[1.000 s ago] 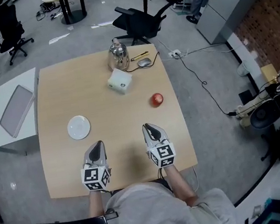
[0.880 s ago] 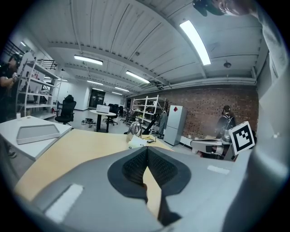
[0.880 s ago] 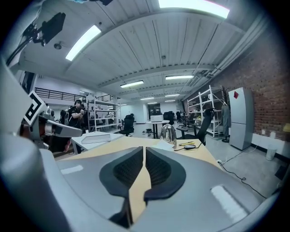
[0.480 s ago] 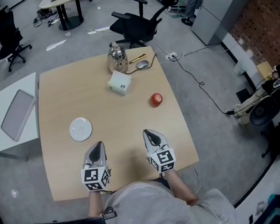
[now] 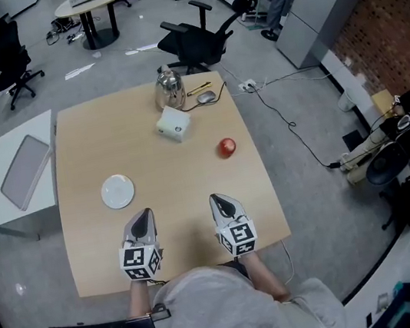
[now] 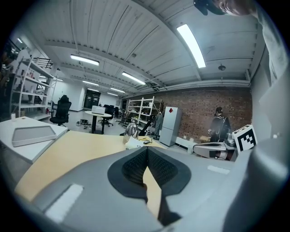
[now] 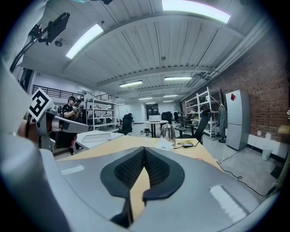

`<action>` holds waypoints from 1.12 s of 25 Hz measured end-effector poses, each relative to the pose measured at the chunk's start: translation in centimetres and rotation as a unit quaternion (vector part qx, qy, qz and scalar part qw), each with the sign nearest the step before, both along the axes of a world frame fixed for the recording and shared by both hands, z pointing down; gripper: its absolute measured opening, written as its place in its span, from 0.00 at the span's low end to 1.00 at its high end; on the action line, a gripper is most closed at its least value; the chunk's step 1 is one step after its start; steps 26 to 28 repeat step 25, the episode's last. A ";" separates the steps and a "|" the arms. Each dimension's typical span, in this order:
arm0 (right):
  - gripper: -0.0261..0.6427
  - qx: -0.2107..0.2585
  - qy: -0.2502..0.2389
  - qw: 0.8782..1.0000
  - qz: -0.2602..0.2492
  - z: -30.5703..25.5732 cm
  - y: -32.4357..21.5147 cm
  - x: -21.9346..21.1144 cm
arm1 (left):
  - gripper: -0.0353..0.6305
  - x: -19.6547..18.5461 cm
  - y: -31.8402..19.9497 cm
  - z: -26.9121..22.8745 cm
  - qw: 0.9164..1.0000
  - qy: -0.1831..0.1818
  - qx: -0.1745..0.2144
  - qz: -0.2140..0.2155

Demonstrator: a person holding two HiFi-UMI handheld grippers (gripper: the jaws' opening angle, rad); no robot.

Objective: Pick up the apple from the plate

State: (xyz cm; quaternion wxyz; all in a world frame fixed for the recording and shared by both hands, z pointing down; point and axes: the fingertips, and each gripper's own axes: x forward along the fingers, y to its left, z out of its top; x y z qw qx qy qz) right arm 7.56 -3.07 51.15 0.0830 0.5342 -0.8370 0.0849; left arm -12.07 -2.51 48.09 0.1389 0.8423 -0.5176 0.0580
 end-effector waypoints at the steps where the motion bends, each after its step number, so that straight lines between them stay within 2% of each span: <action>1: 0.05 0.000 0.000 1.000 0.000 -0.1 0.0 0.0 | 0.08 0.0 0.0 -0.1 1.000 0.000 0.000 0.000; 28: 0.05 -0.002 -0.003 1.000 -0.003 -0.1 0.6 -0.1 | 0.08 0.0 1.0 -0.1 1.000 -0.006 -0.001 -0.001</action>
